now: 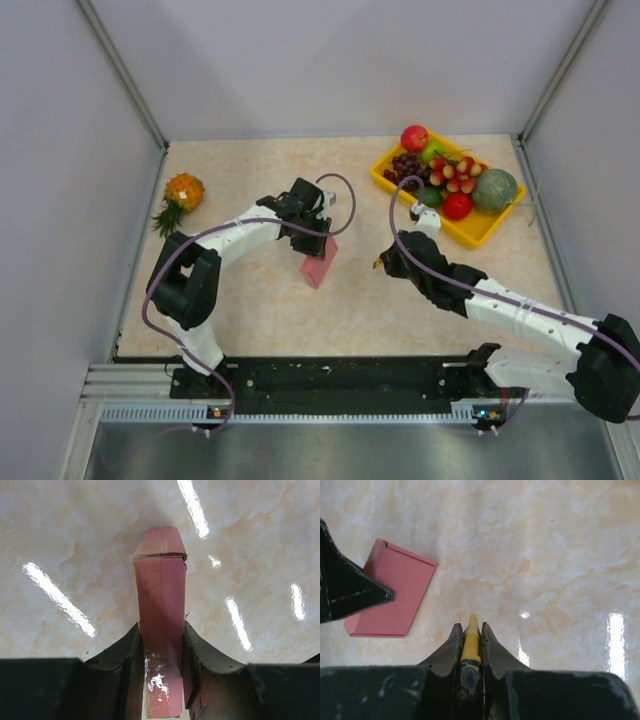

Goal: Unpack the express box

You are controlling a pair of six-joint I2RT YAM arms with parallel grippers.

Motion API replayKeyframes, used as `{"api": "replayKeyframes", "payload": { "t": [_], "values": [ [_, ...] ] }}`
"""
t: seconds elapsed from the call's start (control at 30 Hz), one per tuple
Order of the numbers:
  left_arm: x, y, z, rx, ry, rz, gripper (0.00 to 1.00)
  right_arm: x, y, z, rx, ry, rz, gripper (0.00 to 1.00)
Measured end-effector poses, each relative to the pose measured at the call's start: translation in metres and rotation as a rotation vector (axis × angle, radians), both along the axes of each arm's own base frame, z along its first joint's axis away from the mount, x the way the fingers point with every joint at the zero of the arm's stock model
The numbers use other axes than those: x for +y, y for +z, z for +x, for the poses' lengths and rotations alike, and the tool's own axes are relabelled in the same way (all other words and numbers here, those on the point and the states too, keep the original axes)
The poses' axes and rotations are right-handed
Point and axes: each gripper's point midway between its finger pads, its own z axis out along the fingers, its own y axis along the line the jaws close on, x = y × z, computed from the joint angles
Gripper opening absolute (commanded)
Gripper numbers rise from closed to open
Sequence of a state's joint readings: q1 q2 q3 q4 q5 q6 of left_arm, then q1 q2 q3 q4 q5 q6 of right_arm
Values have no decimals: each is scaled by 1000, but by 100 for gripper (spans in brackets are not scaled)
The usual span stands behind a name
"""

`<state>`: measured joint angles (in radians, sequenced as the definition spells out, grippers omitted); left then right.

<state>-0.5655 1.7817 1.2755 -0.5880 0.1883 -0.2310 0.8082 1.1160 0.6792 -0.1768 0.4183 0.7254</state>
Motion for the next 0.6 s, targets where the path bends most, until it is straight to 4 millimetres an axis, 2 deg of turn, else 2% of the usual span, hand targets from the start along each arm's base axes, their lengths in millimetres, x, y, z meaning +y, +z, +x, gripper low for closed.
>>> {"api": "replayKeyframes", "payload": {
  "t": [0.13, 0.37, 0.53, 0.6],
  "values": [
    [-6, 1, -14, -28, -84, 9, 22, -18, 6, 0, -15, -45, 30, 0],
    [-17, 1, -70, -66, -284, 15, 37, -45, 12, -1, -45, -104, 81, 0],
    [-30, -2, -87, -122, -381, 57, 62, -61, 9, 1, -43, -132, 119, 0],
    [-33, -4, -89, -140, -396, 79, 65, -65, 5, 1, -30, -136, 128, 0]
  ]
}}
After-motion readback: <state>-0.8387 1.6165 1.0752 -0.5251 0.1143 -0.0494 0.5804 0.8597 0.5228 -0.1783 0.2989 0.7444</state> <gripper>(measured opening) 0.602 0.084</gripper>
